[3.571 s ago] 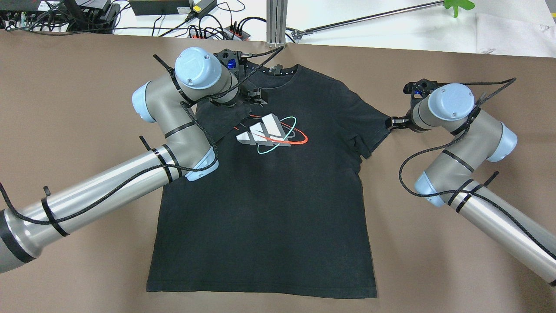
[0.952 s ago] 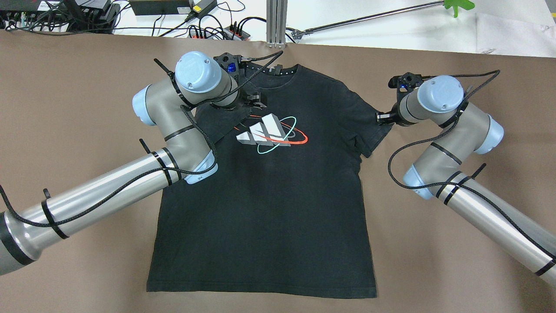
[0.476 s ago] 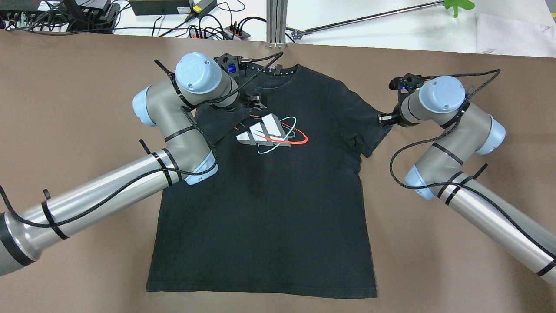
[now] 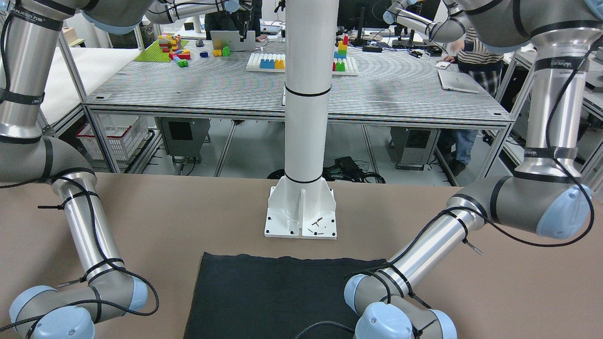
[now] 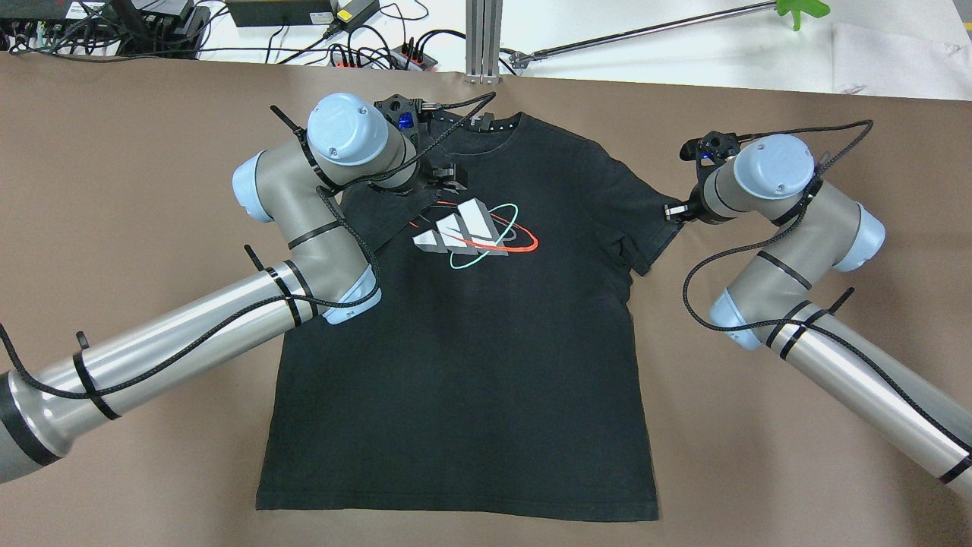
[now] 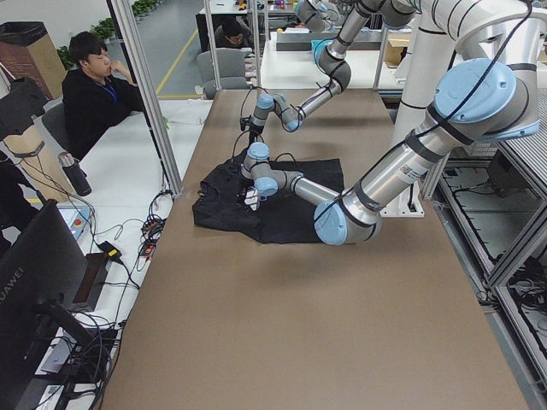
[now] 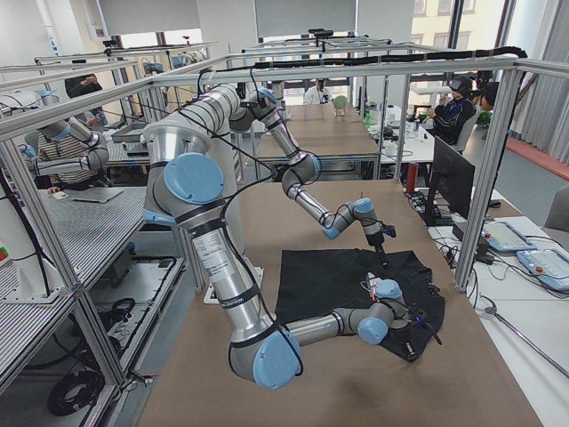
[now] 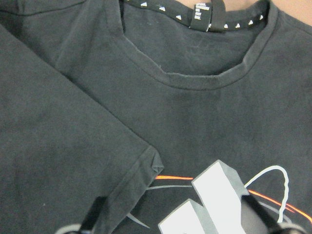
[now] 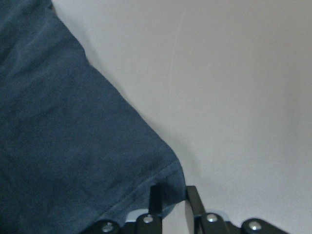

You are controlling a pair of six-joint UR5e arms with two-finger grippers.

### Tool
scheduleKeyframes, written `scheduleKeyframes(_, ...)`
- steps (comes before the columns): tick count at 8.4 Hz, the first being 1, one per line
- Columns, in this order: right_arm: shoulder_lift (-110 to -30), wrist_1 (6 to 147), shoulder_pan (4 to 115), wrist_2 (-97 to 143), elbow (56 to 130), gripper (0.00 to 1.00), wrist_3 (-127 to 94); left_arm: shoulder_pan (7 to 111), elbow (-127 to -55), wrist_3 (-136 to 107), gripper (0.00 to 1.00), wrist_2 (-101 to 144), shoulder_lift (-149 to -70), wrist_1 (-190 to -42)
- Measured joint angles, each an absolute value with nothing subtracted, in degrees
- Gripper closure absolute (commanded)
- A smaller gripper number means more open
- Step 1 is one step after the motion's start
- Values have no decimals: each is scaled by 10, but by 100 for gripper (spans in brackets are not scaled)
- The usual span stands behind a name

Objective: Fold clothes
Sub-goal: 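Grasp the other sleeve with the right gripper while the left gripper holds, then fold the sleeve with the right gripper inward over the logo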

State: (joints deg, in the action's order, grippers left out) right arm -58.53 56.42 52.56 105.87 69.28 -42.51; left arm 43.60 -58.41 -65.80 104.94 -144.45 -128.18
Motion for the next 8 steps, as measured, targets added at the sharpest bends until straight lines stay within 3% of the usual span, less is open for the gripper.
scheduleKeyframes(8, -538, 629, 543, 1085, 729, 100, -440, 468, -606, -639, 5, 1094, -1429, -1286)
